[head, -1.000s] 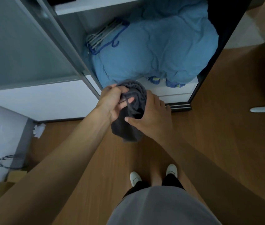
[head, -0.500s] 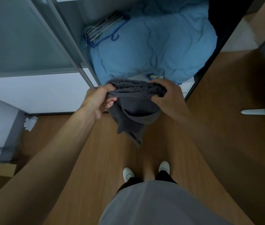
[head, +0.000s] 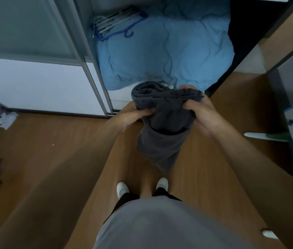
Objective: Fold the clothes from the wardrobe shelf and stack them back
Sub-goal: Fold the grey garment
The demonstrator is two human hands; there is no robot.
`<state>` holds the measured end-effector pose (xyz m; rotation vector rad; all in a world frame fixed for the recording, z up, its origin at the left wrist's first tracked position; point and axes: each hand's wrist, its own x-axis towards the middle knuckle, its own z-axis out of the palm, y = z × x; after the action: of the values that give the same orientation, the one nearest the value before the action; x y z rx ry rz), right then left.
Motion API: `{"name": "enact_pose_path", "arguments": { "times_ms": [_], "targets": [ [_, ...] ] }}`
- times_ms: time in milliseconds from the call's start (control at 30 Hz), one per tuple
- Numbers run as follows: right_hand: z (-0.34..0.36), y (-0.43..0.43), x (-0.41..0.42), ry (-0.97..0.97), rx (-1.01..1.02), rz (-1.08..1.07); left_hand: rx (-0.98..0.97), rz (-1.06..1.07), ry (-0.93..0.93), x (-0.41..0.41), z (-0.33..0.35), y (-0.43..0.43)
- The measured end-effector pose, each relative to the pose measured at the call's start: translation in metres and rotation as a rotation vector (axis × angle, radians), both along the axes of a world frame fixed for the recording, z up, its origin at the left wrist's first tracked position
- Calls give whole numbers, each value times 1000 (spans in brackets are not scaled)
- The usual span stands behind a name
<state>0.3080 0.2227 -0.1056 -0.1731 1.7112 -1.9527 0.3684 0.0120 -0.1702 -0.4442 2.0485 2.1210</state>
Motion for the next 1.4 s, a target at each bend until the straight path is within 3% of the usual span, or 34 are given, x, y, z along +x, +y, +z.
{"name": "enact_pose_path", "arguments": {
  "times_ms": [200,300,367,433,500,600,700,767,833,900,1000,1100,1133,1233,1300,1400],
  "targets": [
    [24,25,-15,-79,111,-149,182,95,-21,-13,20,10],
    [24,47,-27,-326,-35,-202,317,128,-70,-16,36,22],
    [6,61,-18,-387,-113,-155,414,190,-97,-18,48,32],
    [-21,65,5,-398,75,-44,410,237,-148,-17,58,42],
    [-41,60,24,-388,121,-15,354,245,-209,-14,65,47],
    [-39,47,27,-306,-62,-73,320,183,-234,-10,70,30],
    [-21,39,14,-310,-200,-115,439,10,-144,-2,68,-2],
    [-14,35,6,-350,-224,-123,239,-117,-272,11,57,-6],
    [-12,29,4,-460,-111,-120,-57,-137,-412,22,45,4],
    [-8,24,3,-598,7,-109,-142,-138,-350,24,39,15],
    [3,36,-12,-576,-85,-124,51,20,-217,9,59,16],
    [15,48,-26,-465,-493,31,379,100,-162,-12,87,0],
    [12,45,-19,-405,-429,55,415,95,-182,-17,92,-3],
    [-14,24,22,-321,60,45,386,100,-275,-20,88,-5],
    [-30,15,39,-341,77,-43,375,132,-294,-18,77,-8],
    [-33,9,41,-471,-87,-231,399,52,-266,-2,51,-25]
  ]
}}
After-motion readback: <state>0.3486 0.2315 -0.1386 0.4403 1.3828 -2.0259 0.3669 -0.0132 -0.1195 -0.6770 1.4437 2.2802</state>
